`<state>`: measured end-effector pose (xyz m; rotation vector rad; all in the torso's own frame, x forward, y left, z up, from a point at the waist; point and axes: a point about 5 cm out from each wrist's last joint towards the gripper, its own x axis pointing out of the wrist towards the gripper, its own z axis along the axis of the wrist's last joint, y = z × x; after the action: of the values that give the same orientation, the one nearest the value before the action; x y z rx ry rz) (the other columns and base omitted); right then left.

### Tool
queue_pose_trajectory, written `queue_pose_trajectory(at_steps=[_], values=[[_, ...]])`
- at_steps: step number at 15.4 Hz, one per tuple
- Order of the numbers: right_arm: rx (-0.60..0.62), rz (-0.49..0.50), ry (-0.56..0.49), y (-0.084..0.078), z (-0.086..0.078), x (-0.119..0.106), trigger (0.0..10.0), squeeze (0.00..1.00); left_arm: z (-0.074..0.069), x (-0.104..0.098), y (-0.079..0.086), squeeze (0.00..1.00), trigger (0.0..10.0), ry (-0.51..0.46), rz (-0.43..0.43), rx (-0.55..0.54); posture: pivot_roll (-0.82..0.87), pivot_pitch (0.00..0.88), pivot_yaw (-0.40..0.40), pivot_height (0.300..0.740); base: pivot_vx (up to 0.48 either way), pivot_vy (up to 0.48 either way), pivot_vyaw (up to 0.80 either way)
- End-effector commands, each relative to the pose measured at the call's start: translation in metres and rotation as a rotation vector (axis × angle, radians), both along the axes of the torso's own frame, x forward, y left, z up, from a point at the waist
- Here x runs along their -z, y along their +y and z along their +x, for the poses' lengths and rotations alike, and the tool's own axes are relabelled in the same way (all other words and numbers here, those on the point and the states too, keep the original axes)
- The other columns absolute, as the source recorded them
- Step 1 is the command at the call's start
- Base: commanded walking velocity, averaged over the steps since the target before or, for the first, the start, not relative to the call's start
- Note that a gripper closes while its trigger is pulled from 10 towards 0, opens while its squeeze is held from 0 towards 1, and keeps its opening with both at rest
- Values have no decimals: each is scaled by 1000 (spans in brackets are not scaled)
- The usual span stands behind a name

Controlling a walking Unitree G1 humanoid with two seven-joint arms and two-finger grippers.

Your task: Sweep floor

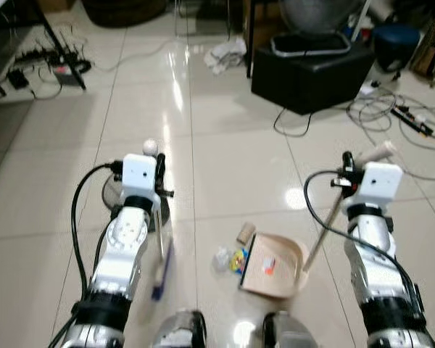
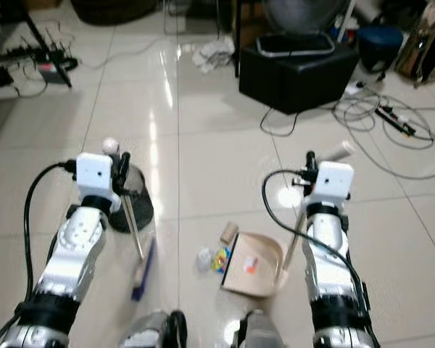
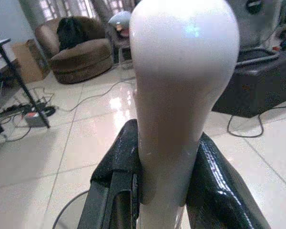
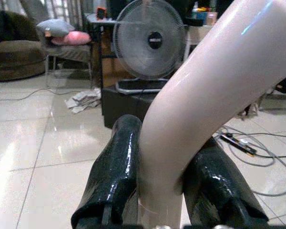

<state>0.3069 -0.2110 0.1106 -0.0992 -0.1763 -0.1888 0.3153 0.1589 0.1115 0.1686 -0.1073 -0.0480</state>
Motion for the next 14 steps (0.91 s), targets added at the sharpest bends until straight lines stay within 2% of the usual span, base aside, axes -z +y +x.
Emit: queue_pose_trajectory(at_steps=[1, 5, 7, 8, 14], values=[[-30, -7, -34, 6, 4, -5, 10000, 0, 4, -7, 6, 0, 10000, -50, 16, -30, 43, 220, 57, 740, 0, 0, 0], [-94, -42, -58, 19, 13, -3, 10000, 0, 11, -7, 7, 0, 10000, -66, -22, -64, 50, 235, 65, 740, 0, 0, 0], [-130, -47, -55, 26, 18, -1, 10000, 0, 14, -6, 2, 0, 10000, -70, -18, -43, 55, 242, 67, 740, 0, 0, 0], [-158, -90, -42, 34, 22, 1, 10000, 0, 18, -7, -5, 0, 10000, -72, -11, -16, 57, 247, 66, 740, 0, 0, 0], [-201, -167, 4, 54, 26, 14, 10000, 0, 23, 0, -23, 0, 10000, -46, -9, 71, 56, 255, 67, 740, 0, 0, 0]])
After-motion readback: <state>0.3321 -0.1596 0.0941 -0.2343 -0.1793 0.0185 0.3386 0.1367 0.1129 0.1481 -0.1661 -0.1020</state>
